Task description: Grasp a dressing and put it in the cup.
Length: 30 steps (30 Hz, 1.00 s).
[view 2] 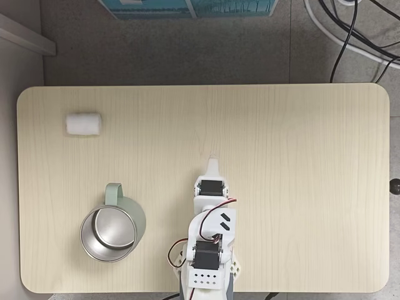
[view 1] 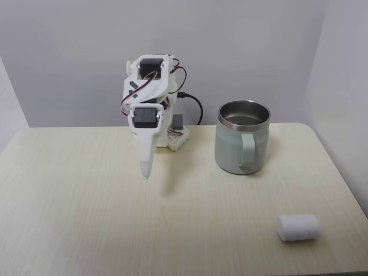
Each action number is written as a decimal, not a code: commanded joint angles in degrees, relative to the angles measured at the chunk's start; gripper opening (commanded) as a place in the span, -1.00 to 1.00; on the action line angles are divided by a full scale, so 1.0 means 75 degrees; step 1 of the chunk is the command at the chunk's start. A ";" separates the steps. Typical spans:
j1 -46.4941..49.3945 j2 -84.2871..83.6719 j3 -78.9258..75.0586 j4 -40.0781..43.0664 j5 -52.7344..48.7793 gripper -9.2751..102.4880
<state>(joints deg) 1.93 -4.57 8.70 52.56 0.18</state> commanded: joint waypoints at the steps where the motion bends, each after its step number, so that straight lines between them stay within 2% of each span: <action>1: 0.0047 -0.0059 0.0023 -0.0141 0.0059 -0.84; 10: -0.0105 -0.0059 0.0059 -0.0141 -0.0059 -0.84; 16: -0.0680 0.0070 0.1676 0.0375 -0.0059 -0.83; 18: -0.1148 0.0832 0.2754 0.0586 0.0188 -0.79; 23: -0.2133 0.4523 0.6375 0.1828 0.1488 -0.61; 26: -0.2719 0.6105 0.7723 0.2355 0.2367 -0.43; 30: -0.3352 0.7793 0.9117 0.2508 0.3234 -0.38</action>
<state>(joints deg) -20.30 46.23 68.29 70.75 21.36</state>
